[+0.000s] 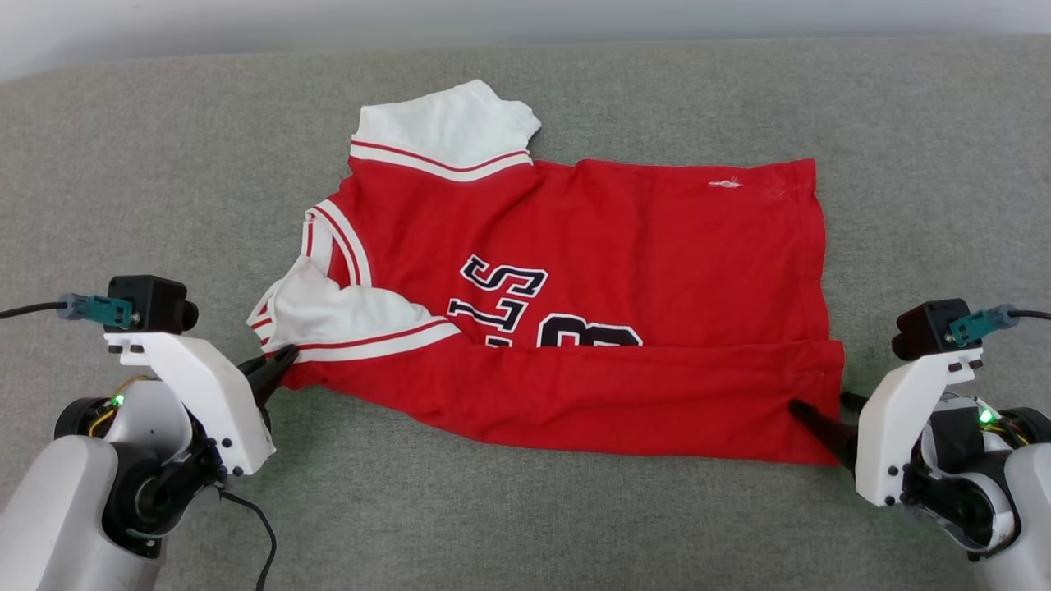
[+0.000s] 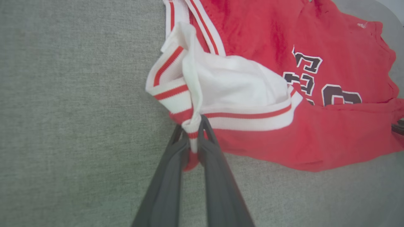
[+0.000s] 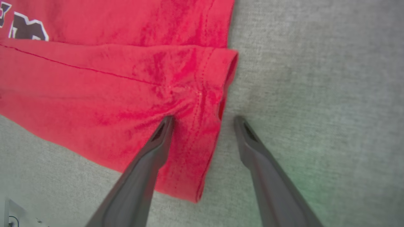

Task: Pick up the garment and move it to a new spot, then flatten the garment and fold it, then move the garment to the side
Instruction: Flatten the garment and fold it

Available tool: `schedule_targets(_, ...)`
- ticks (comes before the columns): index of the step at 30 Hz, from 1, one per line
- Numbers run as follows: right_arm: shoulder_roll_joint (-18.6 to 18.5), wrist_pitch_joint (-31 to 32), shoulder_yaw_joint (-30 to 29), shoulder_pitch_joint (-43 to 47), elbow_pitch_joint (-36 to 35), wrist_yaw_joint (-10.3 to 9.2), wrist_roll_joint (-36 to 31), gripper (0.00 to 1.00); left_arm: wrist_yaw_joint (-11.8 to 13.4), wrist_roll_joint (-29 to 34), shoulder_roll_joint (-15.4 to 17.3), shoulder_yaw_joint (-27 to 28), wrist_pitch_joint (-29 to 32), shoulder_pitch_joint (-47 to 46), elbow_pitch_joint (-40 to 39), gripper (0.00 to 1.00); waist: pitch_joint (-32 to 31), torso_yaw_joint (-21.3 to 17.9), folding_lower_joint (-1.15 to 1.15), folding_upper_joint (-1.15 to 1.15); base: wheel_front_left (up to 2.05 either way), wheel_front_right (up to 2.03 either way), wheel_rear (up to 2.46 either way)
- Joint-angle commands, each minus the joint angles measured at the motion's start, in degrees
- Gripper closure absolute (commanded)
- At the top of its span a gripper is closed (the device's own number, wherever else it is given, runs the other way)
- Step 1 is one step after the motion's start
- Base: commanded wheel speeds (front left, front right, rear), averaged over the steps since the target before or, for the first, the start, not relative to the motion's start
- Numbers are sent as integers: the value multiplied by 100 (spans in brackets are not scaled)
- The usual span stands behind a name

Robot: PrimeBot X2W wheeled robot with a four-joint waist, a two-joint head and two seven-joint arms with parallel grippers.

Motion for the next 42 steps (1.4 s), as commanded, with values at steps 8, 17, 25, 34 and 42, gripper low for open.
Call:
schedule_targets(8,43,22,563,-8,578,6,341,100,16,-39,-7,-3,-56,121,-4,100,2,4,-1,0,0,0,0)
schedule_targets(17,-396,-264,688,-138,148,0,452,100,-47,-71,-55,9,-265,378,-55,100,-545,-56,-1,0,0,0,0)
schedule_targets(25,-544,-103,691,208,-87,-1,591,100,96,-83,-9,22,-338,883,-199,100,-1357,-29,-1,0,0,0,0)
schedule_targets(34,-521,240,484,910,-240,-1,556,100,485,-216,82,62,-157,1918,-586,100,-1839,-52,-1,0,0,0,0)
schedule_targets(42,-385,-195,435,1301,-25,-1,400,0,695,-276,-288,-28,-372,2292,-288,6,-1740,-69,-1,0,0,0,0)
